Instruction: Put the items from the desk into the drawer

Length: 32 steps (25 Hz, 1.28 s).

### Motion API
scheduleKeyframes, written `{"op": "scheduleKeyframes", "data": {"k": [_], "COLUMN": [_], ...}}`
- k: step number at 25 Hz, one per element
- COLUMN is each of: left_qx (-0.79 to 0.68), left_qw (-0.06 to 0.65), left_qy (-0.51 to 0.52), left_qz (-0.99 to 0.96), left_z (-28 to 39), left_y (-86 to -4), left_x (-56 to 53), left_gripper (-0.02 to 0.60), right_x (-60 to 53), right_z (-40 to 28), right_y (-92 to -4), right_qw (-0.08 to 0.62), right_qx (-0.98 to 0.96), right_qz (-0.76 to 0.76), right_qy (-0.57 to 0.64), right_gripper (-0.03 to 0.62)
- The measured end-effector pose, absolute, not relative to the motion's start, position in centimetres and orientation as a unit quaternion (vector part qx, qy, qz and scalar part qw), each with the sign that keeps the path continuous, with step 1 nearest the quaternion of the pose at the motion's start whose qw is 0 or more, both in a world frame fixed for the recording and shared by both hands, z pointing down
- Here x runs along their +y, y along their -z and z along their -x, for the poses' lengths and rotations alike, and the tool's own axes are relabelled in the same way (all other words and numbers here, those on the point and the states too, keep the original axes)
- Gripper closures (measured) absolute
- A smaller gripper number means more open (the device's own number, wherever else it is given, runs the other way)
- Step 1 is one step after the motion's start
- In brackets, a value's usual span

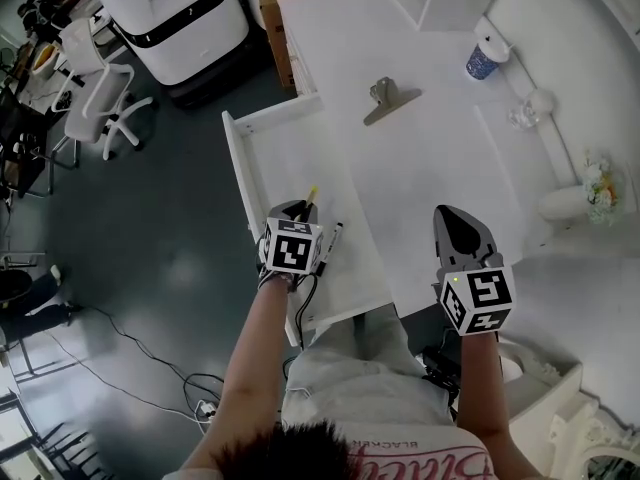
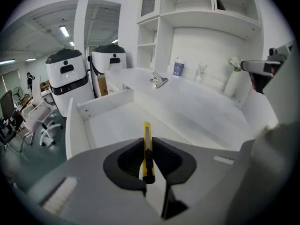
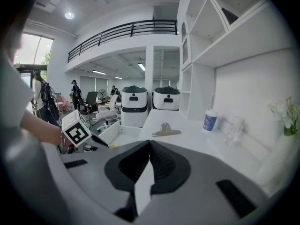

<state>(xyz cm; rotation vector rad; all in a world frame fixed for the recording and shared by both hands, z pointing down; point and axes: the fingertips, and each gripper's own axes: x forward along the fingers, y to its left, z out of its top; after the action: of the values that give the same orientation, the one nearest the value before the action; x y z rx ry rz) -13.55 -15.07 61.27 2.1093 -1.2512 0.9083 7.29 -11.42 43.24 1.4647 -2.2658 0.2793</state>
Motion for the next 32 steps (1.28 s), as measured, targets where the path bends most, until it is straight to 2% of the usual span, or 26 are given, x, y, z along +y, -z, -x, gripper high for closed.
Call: {"op": "scheduleKeyframes", "data": {"k": [17, 32], "left_qx": [-0.432, -0.436], "left_qw": [0.362, 0.381], "left_qy": [-0.399, -0.426], "left_qz": [-0.724, -0.696], "left_z": [13.0, 13.0], "left_y": [-71.2, -74.0], "left_x": [-14.5, -14.0], "left_gripper": [0.520, 0.520], "right_x": [-13.4, -13.6], "right_z": [-8.1, -7.6], "right_y": [-45.9, -46.4], "right_qw": [0.261, 0.271], "right_qx": [-0.809, -0.815], "right_qz": [-0.515, -0.502], "right_qy": [-0.105, -0.104], "right_gripper": [0.586, 0.586]}}
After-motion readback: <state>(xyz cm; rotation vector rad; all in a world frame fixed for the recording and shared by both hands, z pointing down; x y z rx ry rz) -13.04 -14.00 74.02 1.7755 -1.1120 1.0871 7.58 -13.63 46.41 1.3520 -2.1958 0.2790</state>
